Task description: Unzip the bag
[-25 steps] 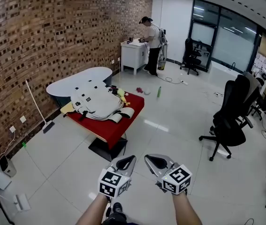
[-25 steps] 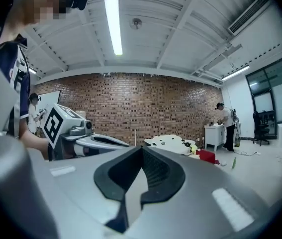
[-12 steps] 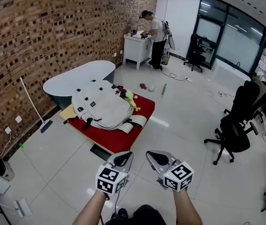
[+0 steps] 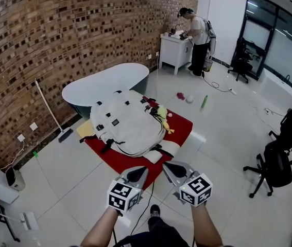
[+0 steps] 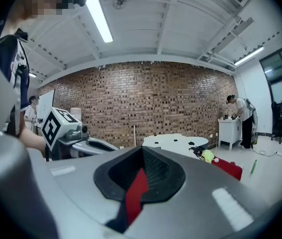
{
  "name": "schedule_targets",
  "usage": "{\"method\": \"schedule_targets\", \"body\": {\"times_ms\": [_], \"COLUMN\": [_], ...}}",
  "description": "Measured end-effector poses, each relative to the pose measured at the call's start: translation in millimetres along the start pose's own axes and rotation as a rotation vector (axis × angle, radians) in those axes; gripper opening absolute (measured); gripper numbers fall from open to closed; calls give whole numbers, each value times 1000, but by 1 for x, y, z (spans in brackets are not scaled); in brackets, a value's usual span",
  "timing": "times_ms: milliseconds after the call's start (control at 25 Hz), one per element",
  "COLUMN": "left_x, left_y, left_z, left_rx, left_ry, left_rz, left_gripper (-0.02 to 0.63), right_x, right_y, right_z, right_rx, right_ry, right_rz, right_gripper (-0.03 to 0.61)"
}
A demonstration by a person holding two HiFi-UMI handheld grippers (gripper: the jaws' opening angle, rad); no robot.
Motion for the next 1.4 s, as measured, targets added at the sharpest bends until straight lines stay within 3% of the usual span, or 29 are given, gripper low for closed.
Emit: {"method": "schedule_targets", "body": {"times_ms": [360, 720, 880, 1200, 1240, 1280, 1400], "left_x": [-27, -17, -10, 0, 0, -2, -5], "left_y": [60, 109, 133, 184, 189, 194, 207], "left_z": [58, 72, 83, 122, 128, 133, 153], "left_rx": [-155, -216, -180, -28, -12, -2, 14], "left_ry": [35, 94, 109, 151, 149, 146, 155], "left_rz": [-22, -80, -87, -68, -60, -49, -20], "left_gripper": [3, 3, 3, 3, 3, 3, 3], "right_x": [-20, -9, -5, -1, 1, 3, 6], "right_y": [-93, -111, -123, -182, -190, -198, -221], "right_z": [72, 128, 151, 207, 214, 220, 238], "right_rx": [-106, -145, -81, 86, 94, 98, 114], "right_ry": [-3, 82, 128, 287, 309, 330, 391], "right_rz": [-17, -38, -67, -159, -170, -176, -220], "right_gripper": [5, 5, 5, 2, 29, 114, 98]}}
Point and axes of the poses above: the fingertips, and each gripper's own axes: z forward along the fingers, y to its left, x out of its underside, the point moved 6 cm from there along -z, backward along the fingers, and after that the axes turned 8 degrees about y, right-handed, at the moved point
